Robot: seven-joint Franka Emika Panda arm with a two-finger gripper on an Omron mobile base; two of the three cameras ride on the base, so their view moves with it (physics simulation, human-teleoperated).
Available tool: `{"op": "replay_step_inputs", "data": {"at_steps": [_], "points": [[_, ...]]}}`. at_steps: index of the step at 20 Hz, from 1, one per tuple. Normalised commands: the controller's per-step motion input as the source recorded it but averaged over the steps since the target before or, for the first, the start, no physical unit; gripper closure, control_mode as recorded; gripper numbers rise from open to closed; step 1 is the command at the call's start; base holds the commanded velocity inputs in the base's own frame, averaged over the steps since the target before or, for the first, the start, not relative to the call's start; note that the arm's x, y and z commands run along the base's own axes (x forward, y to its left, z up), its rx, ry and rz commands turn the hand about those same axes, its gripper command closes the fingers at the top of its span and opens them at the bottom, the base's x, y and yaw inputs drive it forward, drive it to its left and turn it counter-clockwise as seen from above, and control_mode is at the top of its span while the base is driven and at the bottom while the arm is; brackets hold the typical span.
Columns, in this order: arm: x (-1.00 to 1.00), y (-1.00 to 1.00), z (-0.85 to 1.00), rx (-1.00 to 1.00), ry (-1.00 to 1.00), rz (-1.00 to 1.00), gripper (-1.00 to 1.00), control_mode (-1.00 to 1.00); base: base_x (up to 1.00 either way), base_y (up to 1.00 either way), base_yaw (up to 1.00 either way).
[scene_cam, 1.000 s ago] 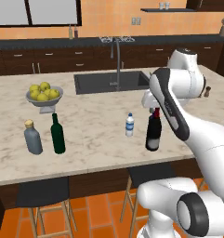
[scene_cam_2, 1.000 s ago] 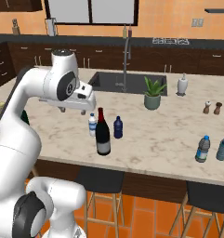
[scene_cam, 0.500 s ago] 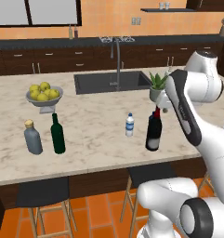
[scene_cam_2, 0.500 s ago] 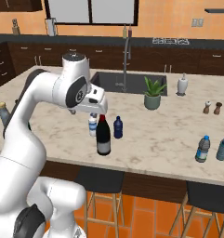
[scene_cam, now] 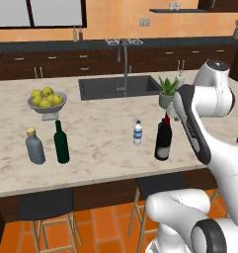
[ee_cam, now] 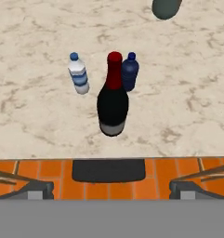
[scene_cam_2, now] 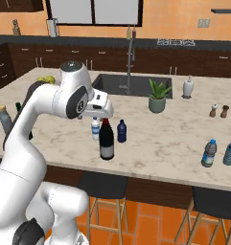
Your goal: Move the plastic bottles in the middle to the plastics group, and the glass bottles in the middle to the glass group.
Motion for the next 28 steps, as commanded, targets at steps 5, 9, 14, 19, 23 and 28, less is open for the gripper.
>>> {"op": "replay_step_inputs", "data": {"at_steps": [5,9,14,19,23,28], "points": [[0.56,0.0,-0.31,0.0,-0.07,-0.09,-1.0,-1.0,0.0,0.0,0.0],[0.61,0.06,-0.37,0.0,-0.07,-0.06,-1.0,-1.0,0.0,0.0,0.0],[0.45,0.02,-0.37,0.0,-0.03,-0.04,-1.0,-1.0,0.0,0.0,0.0],[0.2,0.0,-0.4,0.0,0.0,0.0,-1.0,-1.0,0.0,0.0,0.0],[0.41,0.0,-0.26,0.0,0.0,0.0,-1.0,-1.0,0.0,0.0,0.0],[0.39,-0.01,-0.34,0.0,0.0,0.0,-1.0,-1.0,0.0,0.0,0.0]]}}
